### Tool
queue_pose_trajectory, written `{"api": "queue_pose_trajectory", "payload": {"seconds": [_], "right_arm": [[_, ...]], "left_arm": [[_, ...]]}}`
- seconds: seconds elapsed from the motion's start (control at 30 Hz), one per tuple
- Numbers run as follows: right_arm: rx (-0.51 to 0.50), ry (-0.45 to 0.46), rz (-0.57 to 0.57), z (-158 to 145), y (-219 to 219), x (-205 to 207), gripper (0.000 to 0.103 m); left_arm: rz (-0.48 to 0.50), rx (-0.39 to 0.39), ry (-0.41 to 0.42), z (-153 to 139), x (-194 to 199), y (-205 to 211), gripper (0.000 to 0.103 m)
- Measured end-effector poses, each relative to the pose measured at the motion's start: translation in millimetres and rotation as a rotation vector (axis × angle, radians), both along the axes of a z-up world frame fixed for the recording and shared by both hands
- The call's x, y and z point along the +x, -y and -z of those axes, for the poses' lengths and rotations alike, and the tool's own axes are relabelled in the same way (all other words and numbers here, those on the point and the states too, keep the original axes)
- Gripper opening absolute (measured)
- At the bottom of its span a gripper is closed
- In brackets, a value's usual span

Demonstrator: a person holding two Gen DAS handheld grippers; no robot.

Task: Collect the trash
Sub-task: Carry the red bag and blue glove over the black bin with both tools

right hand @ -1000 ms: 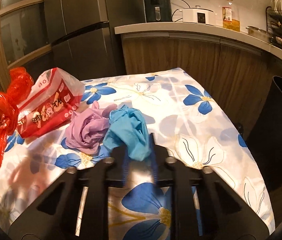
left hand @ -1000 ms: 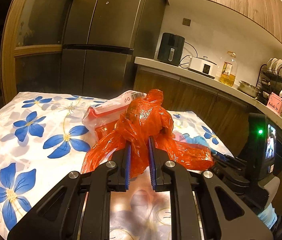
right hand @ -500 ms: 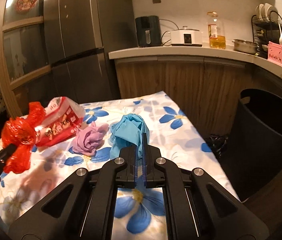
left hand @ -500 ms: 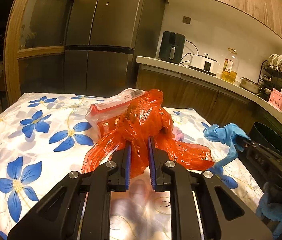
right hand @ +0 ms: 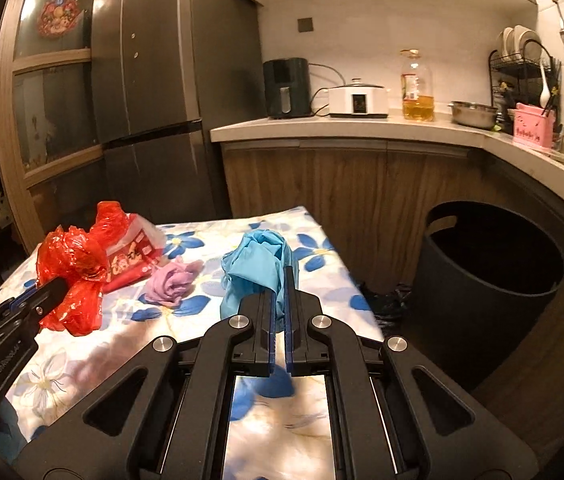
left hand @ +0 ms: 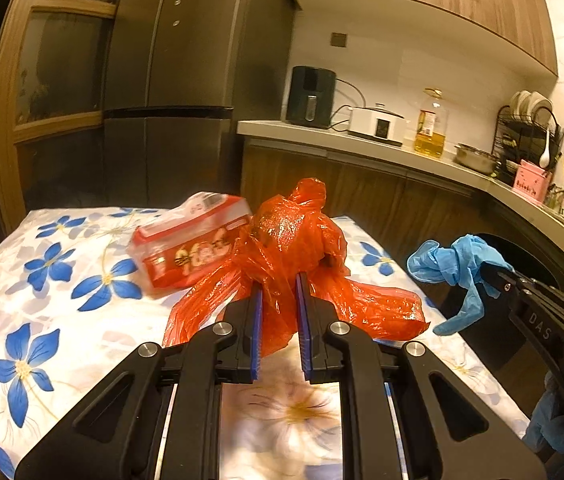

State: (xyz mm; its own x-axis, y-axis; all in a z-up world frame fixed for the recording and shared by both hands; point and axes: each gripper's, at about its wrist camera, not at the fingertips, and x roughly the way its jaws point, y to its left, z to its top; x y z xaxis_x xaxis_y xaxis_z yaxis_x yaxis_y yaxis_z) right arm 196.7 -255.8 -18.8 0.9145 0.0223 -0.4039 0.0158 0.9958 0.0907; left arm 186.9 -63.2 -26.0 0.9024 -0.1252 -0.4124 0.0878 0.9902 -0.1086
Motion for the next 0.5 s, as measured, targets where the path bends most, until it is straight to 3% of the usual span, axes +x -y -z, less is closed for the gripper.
{"api": "queue_pose_trajectory", "payload": {"seconds": [0.5], "right_arm": [[0.01,0.027,0.119,-4,67,-22,0.003]], "left_arm": [[0.137,0.028,0.006,-7,14,82,0.015]]}}
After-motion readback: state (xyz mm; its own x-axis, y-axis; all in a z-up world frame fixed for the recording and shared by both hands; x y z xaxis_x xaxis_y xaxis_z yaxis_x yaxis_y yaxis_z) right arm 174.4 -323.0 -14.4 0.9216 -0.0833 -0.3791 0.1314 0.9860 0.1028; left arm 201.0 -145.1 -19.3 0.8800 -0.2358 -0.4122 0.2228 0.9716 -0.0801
